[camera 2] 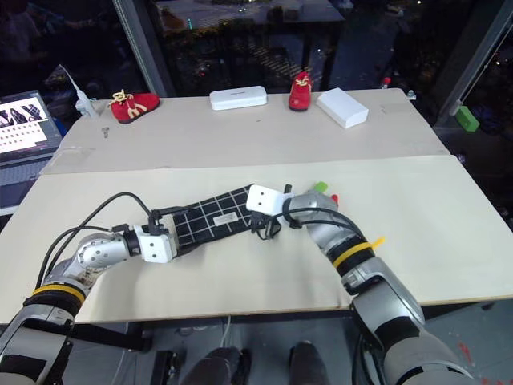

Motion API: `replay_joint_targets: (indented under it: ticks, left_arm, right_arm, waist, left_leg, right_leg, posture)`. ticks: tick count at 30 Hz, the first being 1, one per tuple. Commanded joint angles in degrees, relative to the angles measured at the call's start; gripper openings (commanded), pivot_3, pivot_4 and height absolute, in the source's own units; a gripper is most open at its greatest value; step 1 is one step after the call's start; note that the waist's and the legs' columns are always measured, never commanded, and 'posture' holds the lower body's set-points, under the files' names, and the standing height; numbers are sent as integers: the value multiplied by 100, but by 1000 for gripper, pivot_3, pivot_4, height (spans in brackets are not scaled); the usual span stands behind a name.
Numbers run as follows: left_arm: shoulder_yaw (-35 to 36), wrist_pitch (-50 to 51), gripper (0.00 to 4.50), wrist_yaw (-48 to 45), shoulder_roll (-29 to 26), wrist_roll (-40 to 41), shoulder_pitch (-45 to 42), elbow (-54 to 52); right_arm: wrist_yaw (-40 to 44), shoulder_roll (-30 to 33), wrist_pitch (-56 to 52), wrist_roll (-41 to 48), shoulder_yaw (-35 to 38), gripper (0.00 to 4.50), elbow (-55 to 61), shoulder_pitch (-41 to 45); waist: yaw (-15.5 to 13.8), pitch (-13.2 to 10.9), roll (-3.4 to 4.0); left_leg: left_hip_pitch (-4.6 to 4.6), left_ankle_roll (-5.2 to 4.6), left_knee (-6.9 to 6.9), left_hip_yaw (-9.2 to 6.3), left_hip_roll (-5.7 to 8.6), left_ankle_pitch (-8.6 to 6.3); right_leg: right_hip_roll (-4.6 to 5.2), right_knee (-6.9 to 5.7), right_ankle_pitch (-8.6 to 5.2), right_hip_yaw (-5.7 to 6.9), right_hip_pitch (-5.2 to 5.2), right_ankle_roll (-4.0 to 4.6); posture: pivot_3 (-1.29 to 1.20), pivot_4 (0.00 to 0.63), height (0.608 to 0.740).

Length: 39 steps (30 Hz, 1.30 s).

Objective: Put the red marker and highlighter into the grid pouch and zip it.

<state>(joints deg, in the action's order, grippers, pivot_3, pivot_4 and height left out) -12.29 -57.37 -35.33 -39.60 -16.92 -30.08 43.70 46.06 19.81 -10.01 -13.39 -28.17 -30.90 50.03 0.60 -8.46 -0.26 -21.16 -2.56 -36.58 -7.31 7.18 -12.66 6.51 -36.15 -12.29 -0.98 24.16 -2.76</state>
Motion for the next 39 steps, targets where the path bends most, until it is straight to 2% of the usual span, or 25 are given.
replay_joint_targets:
  ticks: [1,4,5,6,11,17,22,25,29,30,32,33,35,39]
  left_arm:
    - [-226,-159,4500,-17,75,-138,-66,100]
    - [-298,-238,4500,-31,96,-140,-85,164]
    - [-311,-262,4243,-23,99,-143,-99,212]
    - [-325,-287,4243,-5,98,-156,-124,289]
    - [-398,-391,2512,17,128,-132,-223,533]
    - [-415,-419,140,-3,270,0,-361,753]
    - [-316,-201,62,-218,467,392,-398,782]
    - [-235,-35,0,-445,578,710,-332,688]
    - [-89,283,0,-559,666,995,-191,464]
    - [-14,429,0,-583,709,1145,-136,353]
    - [224,954,0,-577,862,1600,1,-44]
    - [371,1300,0,-542,958,1864,76,-307]
    - [547,1902,0,-515,1059,2204,261,-897]
    - [704,2855,0,-459,1111,2425,593,-1910]
  right_arm:
    - [-23,6,-27,-154,60,67,-222,30]
    - [-33,-25,-30,-138,81,67,-256,60]
    - [-53,-32,-25,-140,93,22,-280,73]
    - [-70,-34,-23,-143,106,22,-308,86]
    - [-8,21,-33,-108,172,0,-229,19]
    - [239,83,-52,35,314,0,-40,-78]
    - [456,93,-63,291,572,0,1,-86]
    - [726,-111,-613,1082,1244,790,68,55]
    - [994,-86,-1070,1765,1902,2273,111,351]
    - [946,-56,-1217,1909,2095,2456,33,495]
    - [1081,107,-1681,2311,2502,3217,-41,772]
    - [1231,236,-1916,2513,2682,3357,-17,875]
    - [1532,525,-2076,2702,2807,3357,153,882]
    - [1403,803,-2065,2494,2647,3357,136,775]
  waist:
    - [-1,0,0]
    - [3,1,0]
    - [5,1,0]
    - [7,1,0]
    - [3,1,0]
    - [-19,2,2]
    - [-43,3,4]
    - [-42,3,4]
    - [-9,3,4]
    - [0,3,4]
    - [16,3,4]
    - [15,3,4]
    - [3,2,3]
    - [43,4,1]
  left_leg:
    - [0,0,0,0,0,0]
    - [1,0,-1,0,0,0]
    - [1,0,-1,0,0,0]
    - [0,0,-1,0,0,0]
    - [0,0,-1,0,0,0]
    - [-2,-1,-1,-1,2,0]
    - [-2,-1,-1,-1,2,0]
    - [-7,-1,-2,-1,2,0]
    - [-21,-1,-2,-1,1,0]
    - [-24,-1,-2,-1,1,0]
    - [-31,-3,-2,-1,0,-1]
    - [-36,-3,-2,-1,0,-1]
    - [-63,-3,-7,-5,0,-2]
    - [-117,-6,-30,-8,-1,-11]
  right_leg:
    - [0,0,0,0,1,0]
    - [0,1,0,0,1,0]
    - [0,1,0,0,1,0]
    - [0,0,0,0,1,0]
    - [0,0,0,0,1,0]
    - [1,1,0,1,0,-1]
    - [1,2,0,1,-1,-1]
    - [1,2,0,1,-1,-1]
    - [1,2,1,0,8,0]
    - [2,2,1,-1,11,0]
    - [1,3,1,-2,18,0]
    - [1,3,1,-2,22,0]
    - [2,3,1,0,40,0]
    - [1,-2,7,2,89,2]
  posture:
    - [0,150,740]
    - [0,150,740]
    - [0,150,740]
    - [0,150,740]
    - [0,150,740]
    - [0,150,740]
    - [0,150,740]
    - [0,150,740]
    - [0,150,740]
    - [0,150,740]
    - [0,150,740]
    - [0,150,740]
    - [0,150,740]
    - [0,150,740]
